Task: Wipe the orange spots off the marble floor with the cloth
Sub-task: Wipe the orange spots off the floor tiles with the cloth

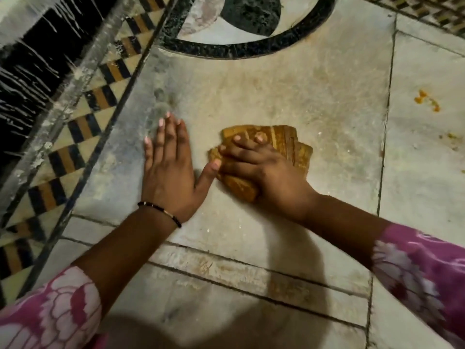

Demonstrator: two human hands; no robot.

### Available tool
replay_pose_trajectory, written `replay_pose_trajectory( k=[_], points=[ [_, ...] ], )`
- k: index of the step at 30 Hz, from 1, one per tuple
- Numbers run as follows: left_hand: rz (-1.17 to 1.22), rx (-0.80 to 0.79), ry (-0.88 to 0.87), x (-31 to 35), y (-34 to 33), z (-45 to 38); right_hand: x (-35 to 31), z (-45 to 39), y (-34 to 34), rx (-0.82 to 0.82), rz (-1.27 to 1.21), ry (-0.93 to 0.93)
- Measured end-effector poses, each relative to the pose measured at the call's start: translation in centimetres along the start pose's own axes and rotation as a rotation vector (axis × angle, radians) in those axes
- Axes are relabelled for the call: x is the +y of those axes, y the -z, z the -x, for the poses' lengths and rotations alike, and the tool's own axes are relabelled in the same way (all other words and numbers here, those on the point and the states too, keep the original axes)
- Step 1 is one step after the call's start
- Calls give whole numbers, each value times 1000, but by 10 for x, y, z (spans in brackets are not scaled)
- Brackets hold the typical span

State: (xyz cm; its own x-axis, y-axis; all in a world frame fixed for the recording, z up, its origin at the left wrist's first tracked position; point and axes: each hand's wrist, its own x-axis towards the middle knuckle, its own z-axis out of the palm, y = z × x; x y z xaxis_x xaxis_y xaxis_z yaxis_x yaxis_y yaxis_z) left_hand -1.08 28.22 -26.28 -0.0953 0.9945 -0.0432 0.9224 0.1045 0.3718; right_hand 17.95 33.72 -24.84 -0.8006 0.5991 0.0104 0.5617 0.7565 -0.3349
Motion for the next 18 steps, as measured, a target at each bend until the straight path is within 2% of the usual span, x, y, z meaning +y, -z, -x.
replay_pose_trajectory(
  k=[1,3,6,9,10,12,14,18],
  points=[
    [-8,2,-28,-1,1,-9,9,8,6,-10,5,40],
    [-57,-18,-63,-6,1,-21,35,18,18,39,5,-6],
    [-141,-38,-89,-7,-2,-23,69,-10,34,154,-16,-221],
    [-167,-43,-88,-5,-3,-22,70,-74,33,260,6,-362],
    [-171,-41,-88,-5,-4,-23,64,-91,28,250,10,-353],
    [-167,-36,-97,-5,-3,-23,44,-100,15,241,-42,-212],
    [-147,-38,-95,-5,-2,-22,29,-67,3,204,-66,-58],
    [-153,-48,-78,-4,-1,-22,46,27,14,145,-76,-118]
  ],
)
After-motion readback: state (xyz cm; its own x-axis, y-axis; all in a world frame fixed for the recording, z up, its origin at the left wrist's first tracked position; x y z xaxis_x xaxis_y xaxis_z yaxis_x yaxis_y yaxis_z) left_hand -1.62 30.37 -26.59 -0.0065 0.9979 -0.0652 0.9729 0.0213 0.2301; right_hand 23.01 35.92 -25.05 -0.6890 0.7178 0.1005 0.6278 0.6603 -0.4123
